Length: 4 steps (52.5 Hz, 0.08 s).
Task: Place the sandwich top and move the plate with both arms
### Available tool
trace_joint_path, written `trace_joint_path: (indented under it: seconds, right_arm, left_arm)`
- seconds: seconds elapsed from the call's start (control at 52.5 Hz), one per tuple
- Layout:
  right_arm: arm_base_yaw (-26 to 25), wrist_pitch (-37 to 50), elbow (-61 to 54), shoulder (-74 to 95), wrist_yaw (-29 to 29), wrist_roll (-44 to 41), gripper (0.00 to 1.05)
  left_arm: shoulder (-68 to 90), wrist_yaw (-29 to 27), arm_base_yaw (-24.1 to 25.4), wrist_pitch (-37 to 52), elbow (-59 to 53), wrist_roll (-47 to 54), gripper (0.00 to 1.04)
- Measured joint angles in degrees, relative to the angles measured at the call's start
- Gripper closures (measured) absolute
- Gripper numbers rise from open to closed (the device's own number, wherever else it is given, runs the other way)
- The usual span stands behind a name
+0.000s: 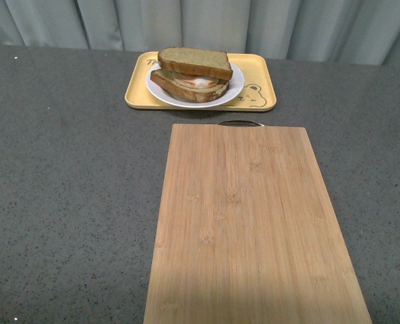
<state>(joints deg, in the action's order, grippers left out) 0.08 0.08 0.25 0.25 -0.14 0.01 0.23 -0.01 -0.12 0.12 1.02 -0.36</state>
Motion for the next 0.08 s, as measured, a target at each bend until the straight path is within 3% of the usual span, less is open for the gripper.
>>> trace_joint_path:
  seconds: [0.076]
  right_arm:
    - [0.0, 0.0, 0.0, 0.0, 0.0, 0.0, 0.09]
  left_arm:
    - [0.0, 0.0, 0.0, 0.0, 0.0, 0.0, 0.07]
